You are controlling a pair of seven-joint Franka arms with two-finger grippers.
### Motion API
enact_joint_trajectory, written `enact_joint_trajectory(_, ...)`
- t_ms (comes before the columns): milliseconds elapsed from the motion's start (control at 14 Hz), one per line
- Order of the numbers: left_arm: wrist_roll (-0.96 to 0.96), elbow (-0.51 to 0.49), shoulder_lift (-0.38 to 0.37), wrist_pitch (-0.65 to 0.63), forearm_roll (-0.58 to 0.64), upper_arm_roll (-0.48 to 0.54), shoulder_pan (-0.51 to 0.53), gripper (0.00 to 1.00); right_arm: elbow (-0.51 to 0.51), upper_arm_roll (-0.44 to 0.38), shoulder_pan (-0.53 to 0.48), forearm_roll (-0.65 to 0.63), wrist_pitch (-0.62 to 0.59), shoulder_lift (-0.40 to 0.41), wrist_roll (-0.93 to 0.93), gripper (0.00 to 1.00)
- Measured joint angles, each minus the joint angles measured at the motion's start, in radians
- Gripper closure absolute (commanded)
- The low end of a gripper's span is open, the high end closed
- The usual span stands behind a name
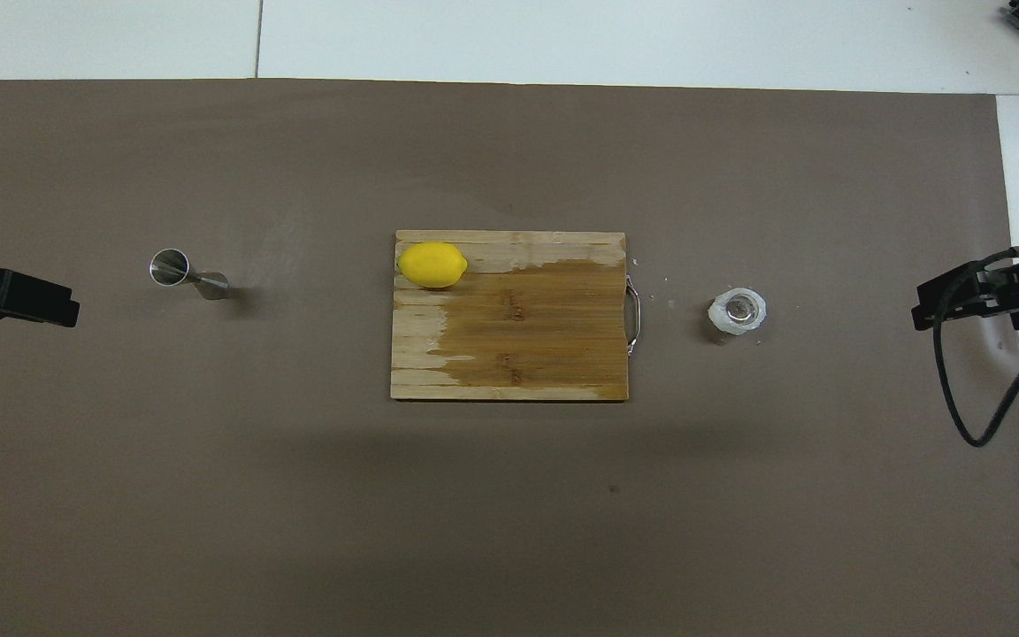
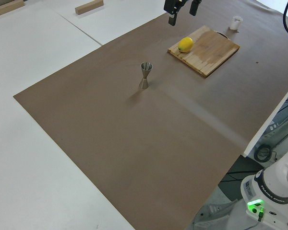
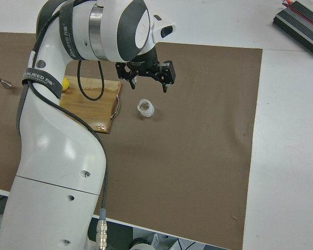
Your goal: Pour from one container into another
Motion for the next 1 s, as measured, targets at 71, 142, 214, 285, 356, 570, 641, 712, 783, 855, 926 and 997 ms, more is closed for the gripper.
enact_joint_trajectory(71, 0.000, 0.000, 0.000, -0.001, 0.000, 0.000, 0.000, 0.00, 0.000, 0.000, 0.000, 0.000, 0.000, 0.000, 0.000, 0.00)
enact_joint_trajectory(142, 0.000, -0.002, 0.000, -0.003, 0.000, 0.000, 0.000, 0.00, 0.000, 0.000, 0.000, 0.000, 0.000, 0.000, 0.000, 0.00)
enact_joint_trajectory(214, 0.000, -0.003, 0.000, -0.003, 0.000, 0.000, 0.000, 0.00, 0.000, 0.000, 0.000, 0.000, 0.000, 0.000, 0.000, 0.00)
enact_joint_trajectory(285, 0.000, -0.003, 0.000, -0.003, 0.000, 0.000, 0.000, 0.00, 0.000, 0.000, 0.000, 0.000, 0.000, 0.000, 0.000, 0.00)
enact_joint_trajectory(356, 0.000, -0.004, 0.000, -0.004, 0.000, 0.000, 0.000, 0.00, 0.000, 0.000, 0.000, 0.000, 0.000, 0.000, 0.000, 0.00)
enact_joint_trajectory(570, 0.000, -0.004, 0.000, -0.005, 0.000, 0.003, 0.001, 0.00, 0.000, 0.000, 0.000, 0.000, 0.000, 0.000, 0.000, 0.00)
enact_joint_trajectory(641, -0.001, -0.007, 0.000, -0.005, 0.000, 0.003, 0.002, 0.00, 0.000, 0.000, 0.000, 0.000, 0.000, 0.000, 0.000, 0.00)
enact_joint_trajectory(712, -0.009, -0.011, 0.000, -0.005, 0.000, 0.004, 0.002, 0.00, 0.000, 0.000, 0.000, 0.000, 0.000, 0.000, 0.000, 0.00)
enact_joint_trajectory(783, -0.037, -0.019, -0.001, -0.002, 0.000, 0.004, 0.002, 0.00, 0.000, 0.000, 0.000, 0.000, 0.000, 0.000, 0.000, 0.00)
enact_joint_trajectory(855, -0.082, -0.033, -0.005, 0.007, 0.000, 0.004, 0.002, 0.00, 0.000, 0.000, 0.000, 0.000, 0.000, 0.000, 0.000, 0.00)
enact_joint_trajectory(926, -0.143, -0.054, -0.011, 0.030, 0.000, 0.004, 0.002, 0.00, 0.000, 0.000, 0.000, 0.000, 0.000, 0.000, 0.000, 0.00)
enact_joint_trajectory(997, -0.219, -0.086, -0.021, 0.063, 0.000, 0.003, 0.002, 0.00, 0.000, 0.000, 0.000, 0.000, 0.000, 0.000, 0.000, 0.00)
